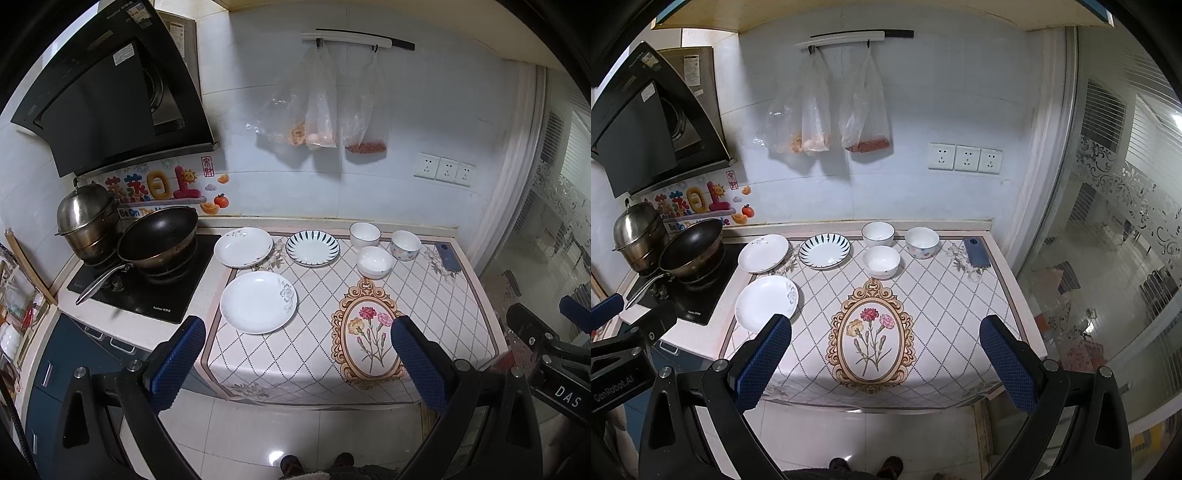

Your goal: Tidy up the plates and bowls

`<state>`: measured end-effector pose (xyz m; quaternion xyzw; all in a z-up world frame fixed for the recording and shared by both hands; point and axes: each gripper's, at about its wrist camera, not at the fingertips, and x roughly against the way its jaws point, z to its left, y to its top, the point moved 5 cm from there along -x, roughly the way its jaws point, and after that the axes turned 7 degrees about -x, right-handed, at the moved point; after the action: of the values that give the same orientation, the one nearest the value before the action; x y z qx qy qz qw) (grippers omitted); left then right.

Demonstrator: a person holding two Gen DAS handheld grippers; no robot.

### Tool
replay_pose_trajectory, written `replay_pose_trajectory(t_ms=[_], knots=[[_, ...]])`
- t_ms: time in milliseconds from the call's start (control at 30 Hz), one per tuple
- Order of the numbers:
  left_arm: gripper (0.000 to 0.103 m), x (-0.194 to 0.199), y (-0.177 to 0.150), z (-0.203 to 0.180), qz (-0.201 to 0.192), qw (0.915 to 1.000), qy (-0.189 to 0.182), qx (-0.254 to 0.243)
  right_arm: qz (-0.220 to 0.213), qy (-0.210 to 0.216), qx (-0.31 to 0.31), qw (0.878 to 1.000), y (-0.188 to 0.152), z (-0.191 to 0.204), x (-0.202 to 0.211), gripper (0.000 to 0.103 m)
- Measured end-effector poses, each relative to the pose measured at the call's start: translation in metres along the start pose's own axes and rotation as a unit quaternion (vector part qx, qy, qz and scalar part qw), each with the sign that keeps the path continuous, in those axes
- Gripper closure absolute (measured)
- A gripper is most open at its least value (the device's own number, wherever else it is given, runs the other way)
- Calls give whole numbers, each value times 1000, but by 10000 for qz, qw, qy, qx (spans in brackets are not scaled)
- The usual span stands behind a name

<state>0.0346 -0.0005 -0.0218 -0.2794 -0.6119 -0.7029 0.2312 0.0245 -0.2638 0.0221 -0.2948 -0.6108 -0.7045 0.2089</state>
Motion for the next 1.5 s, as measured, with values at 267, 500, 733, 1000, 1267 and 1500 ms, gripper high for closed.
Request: replay_pose_trajectory(t_ms=[267,500,733,1000,1267,1500], knots=[[0,0,-2,2,-14,10000,-3,6,1,-11,-26,10000,0,-1,-2,0],[0,0,0,2,-34,10000,1,9,-2,2,-41,10000,3,-3,-5,0],[0,-1,2,3,-56,10000,-7,6,-13,-14,-64,10000,3,-2,-5,0],[0,-3,3,5,-116,9999,-62,-13,-21,-19,-76,10000,3,-2,-6,0],[0,-37,-4,36,-59,9999,4,115,149,265,-360,9989,1,6,-28,0],[0,-140,-30,108,753,9951,583,260,808,979,-567,9903,-15,46,-113,0]])
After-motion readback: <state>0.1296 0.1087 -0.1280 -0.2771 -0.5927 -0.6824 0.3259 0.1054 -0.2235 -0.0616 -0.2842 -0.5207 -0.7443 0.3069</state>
